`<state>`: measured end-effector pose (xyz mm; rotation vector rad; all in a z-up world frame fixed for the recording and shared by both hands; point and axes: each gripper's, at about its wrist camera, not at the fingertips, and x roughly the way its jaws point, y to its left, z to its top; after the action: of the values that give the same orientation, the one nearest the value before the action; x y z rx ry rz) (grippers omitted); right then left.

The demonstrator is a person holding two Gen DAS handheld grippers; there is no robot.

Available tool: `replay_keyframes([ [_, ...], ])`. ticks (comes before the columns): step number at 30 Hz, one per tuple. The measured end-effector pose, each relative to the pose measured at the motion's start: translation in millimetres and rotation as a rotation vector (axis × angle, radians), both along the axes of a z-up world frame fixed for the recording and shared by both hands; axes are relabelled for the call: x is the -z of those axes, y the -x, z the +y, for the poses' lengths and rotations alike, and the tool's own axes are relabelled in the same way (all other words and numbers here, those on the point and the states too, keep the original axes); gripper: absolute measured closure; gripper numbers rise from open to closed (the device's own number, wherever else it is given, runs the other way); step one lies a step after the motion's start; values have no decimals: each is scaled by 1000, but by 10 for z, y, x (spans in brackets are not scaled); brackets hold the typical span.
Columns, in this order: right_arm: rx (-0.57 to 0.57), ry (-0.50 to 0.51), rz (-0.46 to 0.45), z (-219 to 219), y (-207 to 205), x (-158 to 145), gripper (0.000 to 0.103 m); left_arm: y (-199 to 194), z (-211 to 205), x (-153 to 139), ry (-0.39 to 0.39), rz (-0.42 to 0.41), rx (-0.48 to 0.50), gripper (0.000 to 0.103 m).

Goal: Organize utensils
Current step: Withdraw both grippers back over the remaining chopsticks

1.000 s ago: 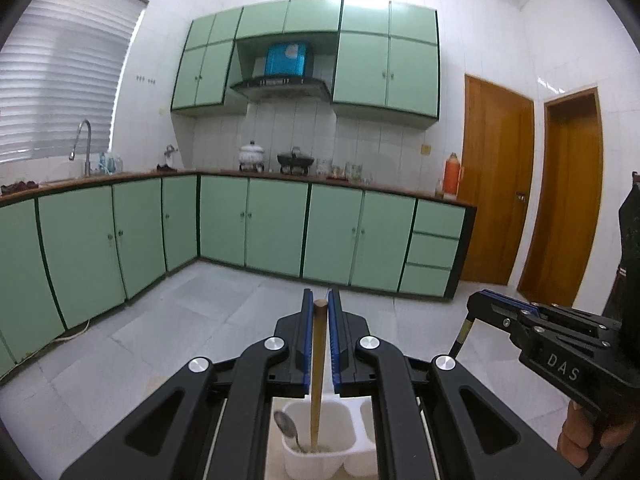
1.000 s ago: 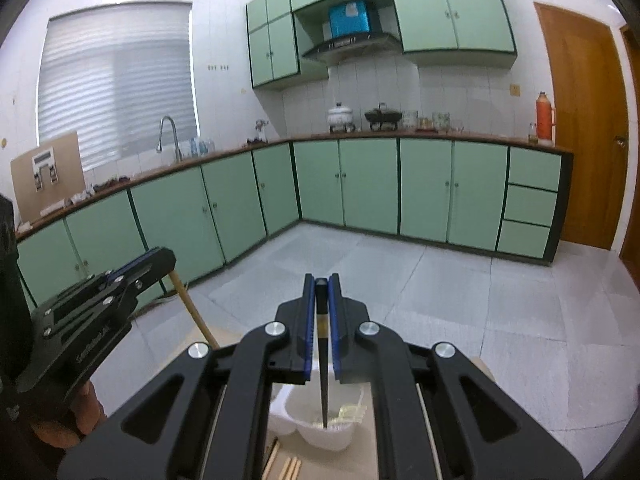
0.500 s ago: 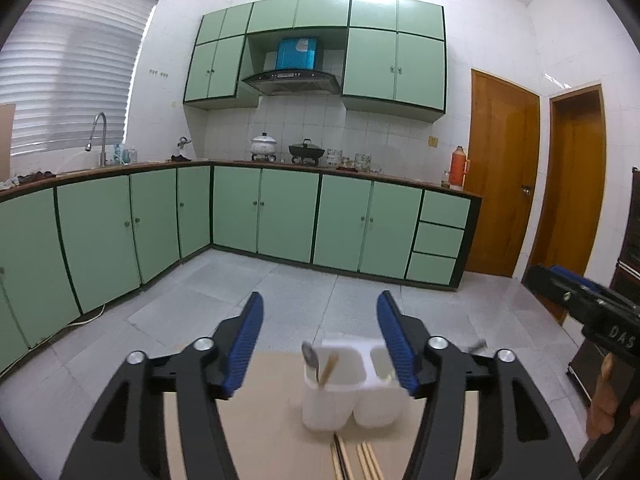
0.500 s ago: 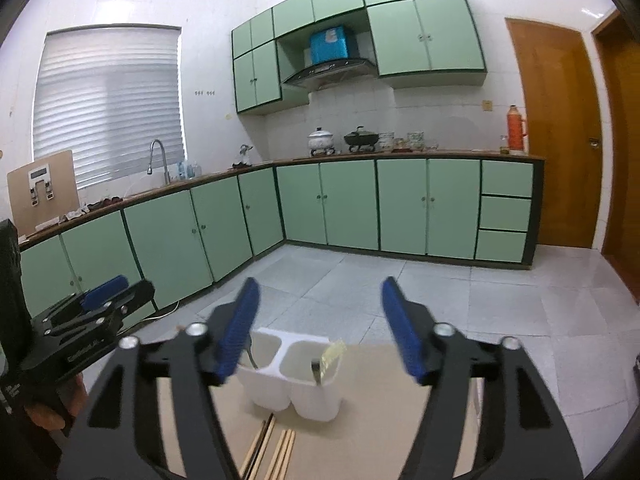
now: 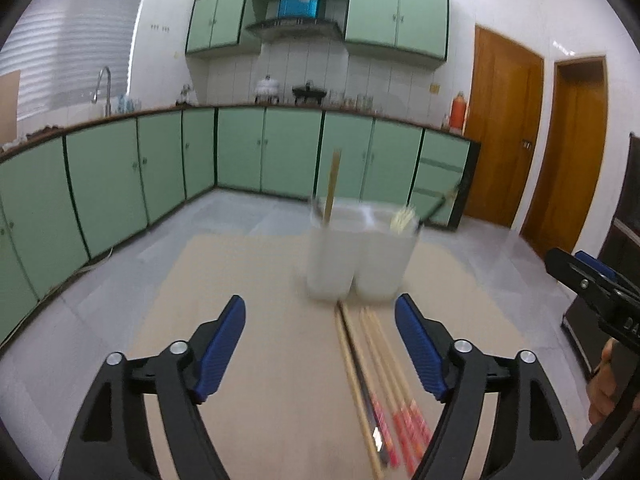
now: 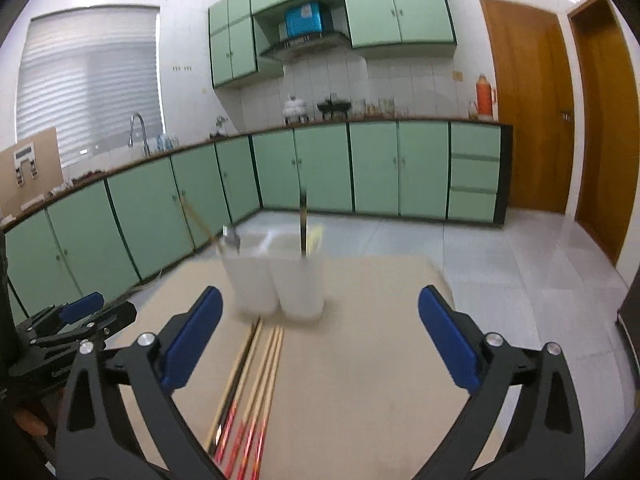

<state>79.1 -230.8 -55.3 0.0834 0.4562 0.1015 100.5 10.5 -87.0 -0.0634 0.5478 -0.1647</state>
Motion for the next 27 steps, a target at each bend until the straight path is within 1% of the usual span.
replay_keyframes([
  [2,-12,-11,70,34,59,189,7,57,2,144,-3,45,5,24],
  [4,-21,-6,130,77,141,382,7,112,-14,307,-28,92,11,23],
  [6,-30,10,162,136,231,509,7,163,-30,438,-44,125,15,23],
  [9,-51,14,217,202,336,705,7,224,-43,601,-48,166,23,23],
  [11,-57,12,242,247,353,797,7,278,-66,683,-57,182,27,23],
  [15,-63,20,270,348,423,970,7,365,-88,788,-76,181,19,23],
  [19,-54,33,263,396,479,1080,8,433,-89,865,-82,184,5,23],
  [21,-57,41,263,415,500,1141,17,426,-89,886,-90,191,-1,23],
  [22,-64,45,267,427,513,1172,25,426,-76,900,-94,195,-4,23],
  [24,-80,62,286,488,510,1236,27,435,-41,910,-95,200,-9,23],
  [26,-90,63,292,514,511,1266,33,436,8,897,-90,200,-17,23],
  [27,-94,66,294,533,513,1278,35,438,32,897,-88,201,-21,23],
])
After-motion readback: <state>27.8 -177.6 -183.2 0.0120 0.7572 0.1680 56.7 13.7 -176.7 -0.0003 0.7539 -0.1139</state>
